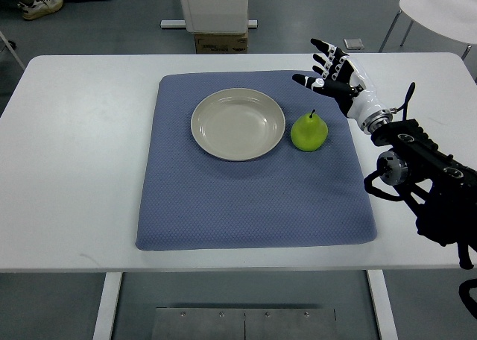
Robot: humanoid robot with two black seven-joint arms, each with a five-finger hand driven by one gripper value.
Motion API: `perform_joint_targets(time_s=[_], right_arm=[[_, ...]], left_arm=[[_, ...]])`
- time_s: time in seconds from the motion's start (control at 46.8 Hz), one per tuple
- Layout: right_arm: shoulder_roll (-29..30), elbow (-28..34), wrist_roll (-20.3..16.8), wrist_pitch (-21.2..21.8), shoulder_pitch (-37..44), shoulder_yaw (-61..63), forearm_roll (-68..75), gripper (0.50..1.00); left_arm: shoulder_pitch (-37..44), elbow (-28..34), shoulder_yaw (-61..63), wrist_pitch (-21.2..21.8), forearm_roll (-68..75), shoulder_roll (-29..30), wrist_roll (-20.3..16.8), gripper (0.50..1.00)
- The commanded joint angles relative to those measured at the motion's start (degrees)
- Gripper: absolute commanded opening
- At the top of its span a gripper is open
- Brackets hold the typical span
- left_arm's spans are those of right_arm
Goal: Place pear on plate with right hand
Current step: 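Move the open right hand over the green pear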
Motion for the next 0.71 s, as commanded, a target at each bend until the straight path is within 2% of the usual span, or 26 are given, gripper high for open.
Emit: perform_joint_targets(time_s=[0.0, 0.492, 0.684], right_arm=[[0.0, 0.0, 1.1, 0.0, 0.3, -1.5, -0.1, 1.000], [-1.8, -0.7, 7.9, -0.2, 1.0, -9.2, -1.5, 1.000], [-1.5, -3.6, 10.7, -0.8, 0.8, -11.5, -2.1, 1.000]], left_arm=[[0.0, 0.0, 0.0, 0.0, 0.0, 0.0, 0.0, 1.000], [0.0, 0.0, 0.0, 0.0, 0.0, 0.0, 0.0, 1.000], [0.0, -0.1, 0.0, 0.0, 0.0, 0.0, 0.0, 1.000]])
